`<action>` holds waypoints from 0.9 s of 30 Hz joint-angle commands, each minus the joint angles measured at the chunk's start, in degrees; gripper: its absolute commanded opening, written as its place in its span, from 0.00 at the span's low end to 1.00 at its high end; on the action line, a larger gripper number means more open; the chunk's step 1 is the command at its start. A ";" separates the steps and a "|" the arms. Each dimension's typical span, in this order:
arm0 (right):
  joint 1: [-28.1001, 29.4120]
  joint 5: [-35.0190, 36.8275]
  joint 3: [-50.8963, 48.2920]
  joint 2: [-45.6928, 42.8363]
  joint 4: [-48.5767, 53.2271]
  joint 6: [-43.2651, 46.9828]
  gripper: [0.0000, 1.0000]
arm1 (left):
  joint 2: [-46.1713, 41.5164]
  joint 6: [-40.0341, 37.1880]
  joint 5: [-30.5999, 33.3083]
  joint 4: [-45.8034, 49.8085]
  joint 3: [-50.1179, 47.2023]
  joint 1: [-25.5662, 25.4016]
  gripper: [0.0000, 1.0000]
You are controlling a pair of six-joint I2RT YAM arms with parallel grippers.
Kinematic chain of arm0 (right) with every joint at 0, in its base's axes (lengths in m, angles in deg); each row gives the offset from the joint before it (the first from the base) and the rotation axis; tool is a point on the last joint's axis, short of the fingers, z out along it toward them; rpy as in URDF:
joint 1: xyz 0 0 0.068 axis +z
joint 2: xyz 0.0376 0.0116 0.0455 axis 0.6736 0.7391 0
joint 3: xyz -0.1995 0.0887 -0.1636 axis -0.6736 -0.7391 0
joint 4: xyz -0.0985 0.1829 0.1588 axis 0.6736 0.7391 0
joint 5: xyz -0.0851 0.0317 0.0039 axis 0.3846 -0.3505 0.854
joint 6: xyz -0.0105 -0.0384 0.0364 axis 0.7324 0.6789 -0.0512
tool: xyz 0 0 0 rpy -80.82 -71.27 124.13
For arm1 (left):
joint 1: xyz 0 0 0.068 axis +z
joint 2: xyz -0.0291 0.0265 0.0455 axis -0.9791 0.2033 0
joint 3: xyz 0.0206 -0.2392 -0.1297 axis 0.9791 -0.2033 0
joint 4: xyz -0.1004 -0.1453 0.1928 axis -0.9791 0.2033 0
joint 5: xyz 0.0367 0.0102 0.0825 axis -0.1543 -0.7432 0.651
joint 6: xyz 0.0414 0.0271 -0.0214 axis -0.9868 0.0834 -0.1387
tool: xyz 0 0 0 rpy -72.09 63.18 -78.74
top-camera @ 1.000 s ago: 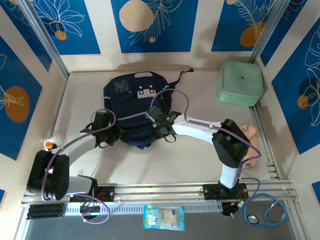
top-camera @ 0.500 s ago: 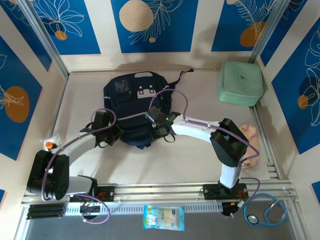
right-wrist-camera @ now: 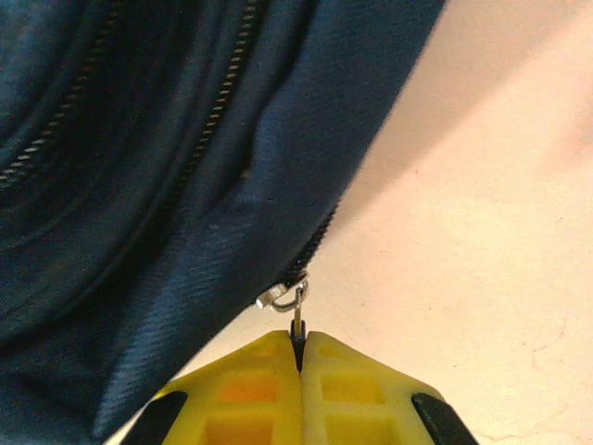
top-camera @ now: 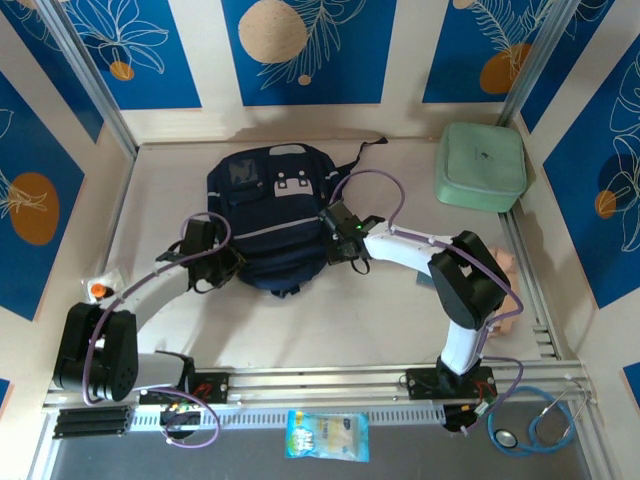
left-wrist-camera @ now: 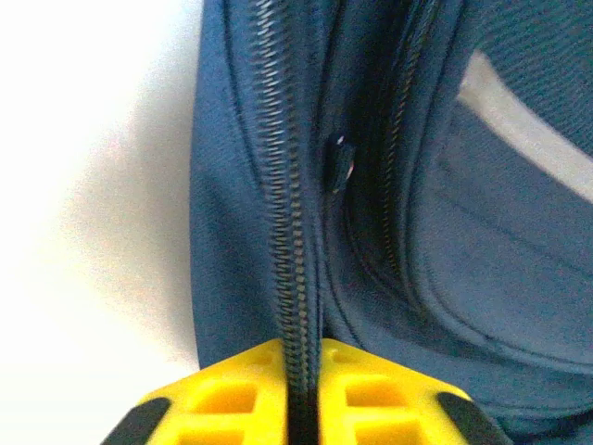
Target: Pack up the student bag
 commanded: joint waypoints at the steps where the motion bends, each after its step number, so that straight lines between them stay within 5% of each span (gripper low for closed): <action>1: 0.33 -4.51 0.84 -3.17 -1.82 3.96 0.01 | -2.64 -9.34 0.38 3.61 3.73 1.11 0.25; 6: 1.38 -14.34 -0.27 -4.90 -5.46 9.37 0.00 | -6.83 -23.14 3.02 13.18 9.52 0.90 0.48; 10: 1.87 -21.47 -2.23 -6.72 -9.42 11.51 0.00 | -9.37 -32.45 -1.39 13.15 12.24 -0.48 0.57; 20: 1.92 -29.88 -6.66 -10.48 -16.12 9.61 0.00 | -0.95 -46.77 -12.91 10.13 16.28 -8.71 0.57; 27: 2.00 -30.65 -8.34 -11.47 -16.47 8.91 0.00 | 4.72 -56.30 -7.48 9.14 18.34 -14.71 0.57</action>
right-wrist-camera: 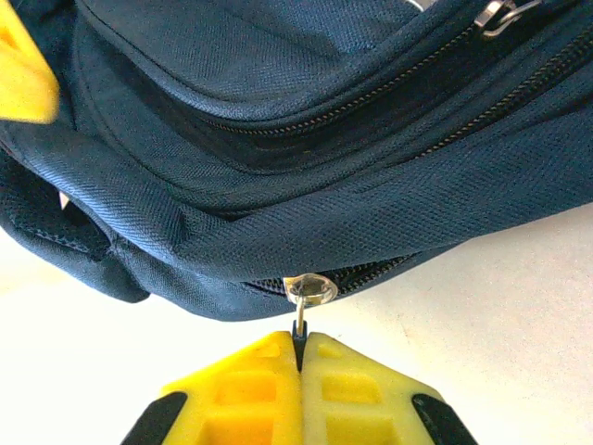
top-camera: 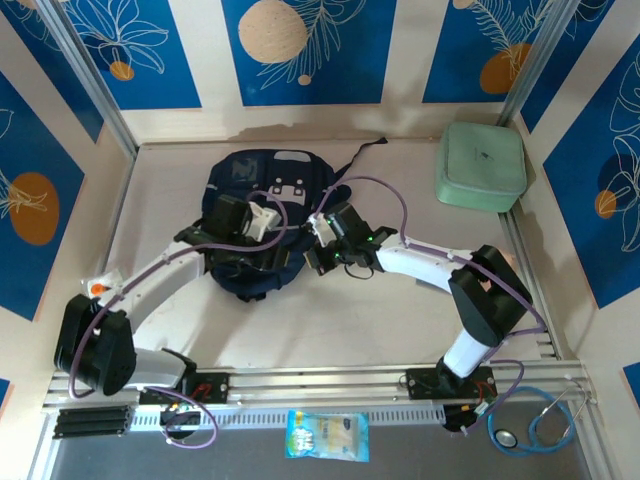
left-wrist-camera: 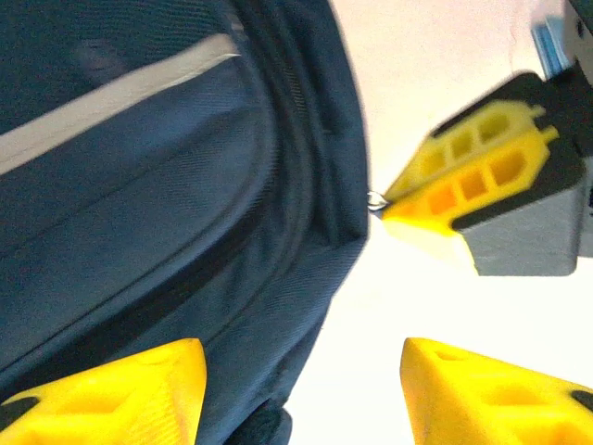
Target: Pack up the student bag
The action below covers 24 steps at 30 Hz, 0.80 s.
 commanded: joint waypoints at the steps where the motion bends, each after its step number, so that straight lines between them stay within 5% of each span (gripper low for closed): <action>1: 0.58 -4.03 -0.58 -3.23 -2.31 -0.40 0.00 | 1.86 -6.32 2.27 -1.08 2.24 -0.31 0.55; 11: 0.85 -4.27 -0.76 -3.39 -2.84 -1.25 0.00 | 6.46 -12.56 -2.63 0.82 4.22 -1.97 0.49; 24: 0.20 -0.34 -0.93 -2.23 -1.23 -0.59 0.00 | 6.76 -14.29 -2.37 3.97 5.37 -2.09 0.06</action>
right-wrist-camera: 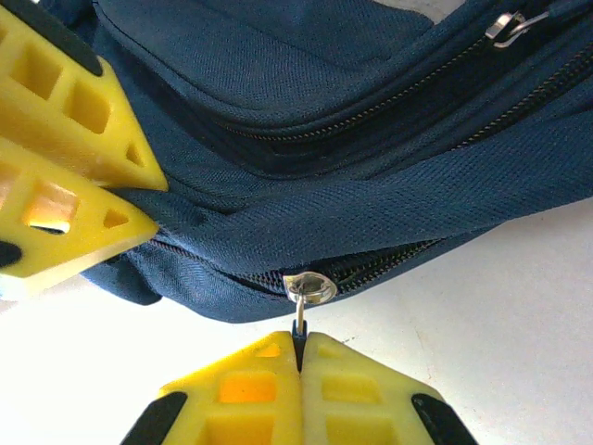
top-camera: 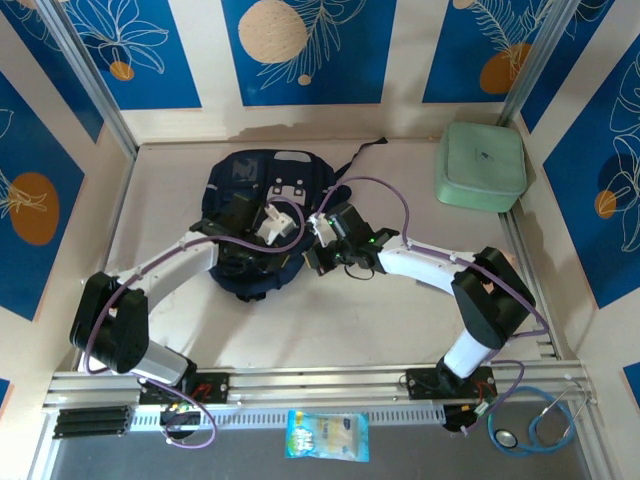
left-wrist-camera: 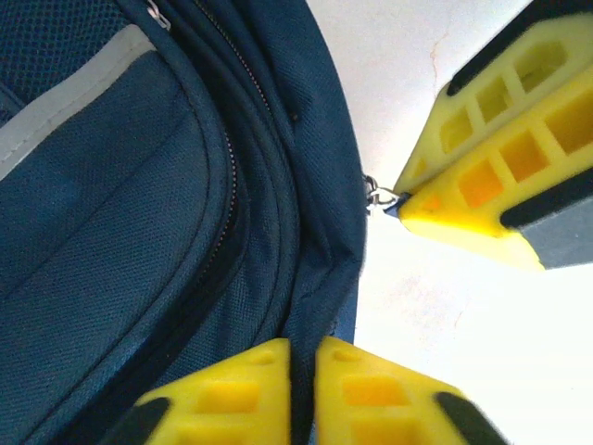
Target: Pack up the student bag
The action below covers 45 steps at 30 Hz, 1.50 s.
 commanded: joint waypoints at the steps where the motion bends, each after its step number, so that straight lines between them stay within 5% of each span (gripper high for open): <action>1: -0.17 0.78 -0.26 -0.90 0.13 0.43 0.00 | -0.12 -2.04 -1.97 2.90 2.07 -0.58 0.03; 16: -2.92 23.28 10.10 8.62 10.36 -4.65 0.00 | -5.58 -2.49 -4.18 10.66 1.81 -0.58 0.00; 33: -10.62 19.06 16.72 13.81 9.60 -8.70 0.00 | -8.99 -4.70 -9.92 16.07 0.98 -0.64 0.00; 37: -10.82 16.08 16.15 11.13 11.54 -9.80 0.08 | -8.86 -4.29 -11.63 15.69 0.84 -0.80 0.00; 39: -10.73 12.17 14.57 8.34 10.95 -9.18 0.20 | -9.03 -3.26 -9.91 14.27 0.81 -0.84 0.10; 42: -10.43 6.53 10.36 2.95 8.89 -8.58 0.38 | -9.59 -2.28 -8.02 12.91 1.82 -0.93 0.46; 45: -10.51 3.80 5.25 -2.81 6.83 -9.73 0.51 | -10.25 -1.94 -4.87 11.76 3.03 -1.02 0.55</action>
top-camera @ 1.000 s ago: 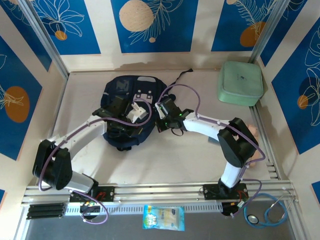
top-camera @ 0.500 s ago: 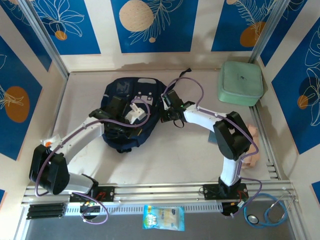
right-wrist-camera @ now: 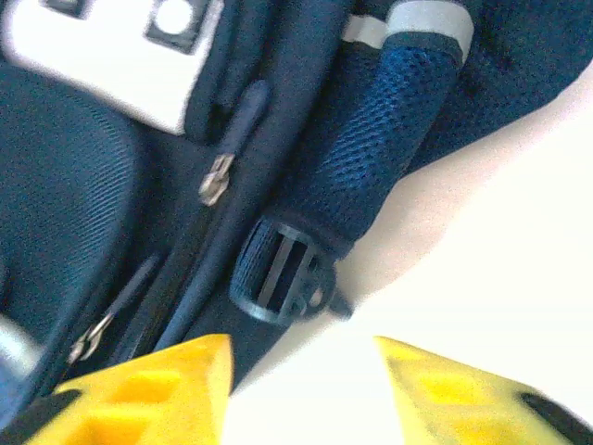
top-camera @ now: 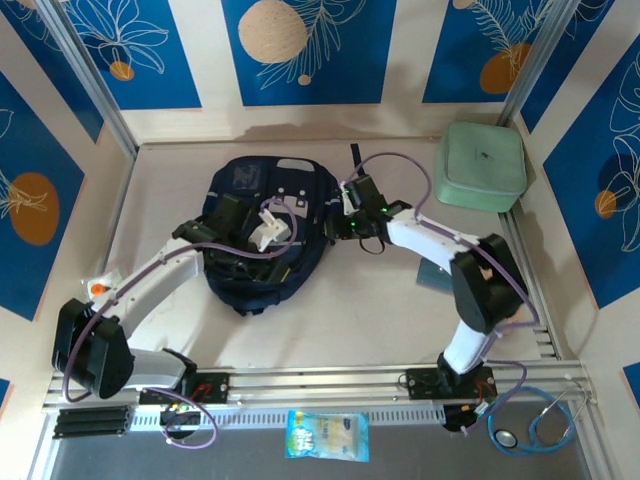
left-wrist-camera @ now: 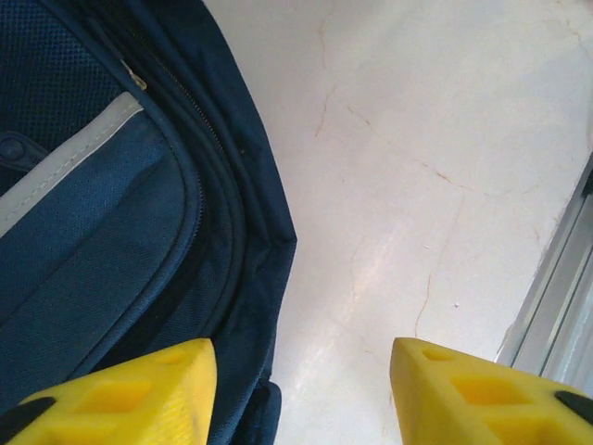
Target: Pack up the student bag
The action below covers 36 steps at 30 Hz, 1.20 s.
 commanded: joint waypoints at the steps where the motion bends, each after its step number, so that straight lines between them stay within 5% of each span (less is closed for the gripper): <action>1: -0.02 -5.58 -4.72 -6.95 -2.52 -1.78 0.54 | -1.84 0.14 2.93 -0.29 2.00 -0.66 0.56; 6: -0.72 -6.50 -10.66 -12.03 -4.25 -4.84 0.65 | 1.25 -2.99 14.86 -2.27 3.58 -2.78 0.60; 13: -1.01 -5.86 -11.79 -12.18 -3.82 -7.03 0.66 | 11.09 -13.01 24.25 0.67 8.59 -5.28 0.61; 19: -1.44 -5.16 -11.94 -12.53 -3.74 -7.82 0.66 | 18.07 -17.80 20.78 3.82 13.42 -6.43 0.63; 25: -2.57 -5.87 -12.67 -13.90 -3.74 -9.14 0.65 | 22.22 -21.26 26.96 2.89 14.97 -6.94 0.62; 31: -4.67 -5.42 -13.52 -15.68 -4.05 -10.60 0.65 | 24.05 -22.39 25.21 4.60 15.75 -7.65 0.64; 36: -6.58 -7.19 -14.68 -15.93 -5.39 -12.27 0.65 | 23.83 -20.31 34.80 1.02 15.41 -8.92 0.46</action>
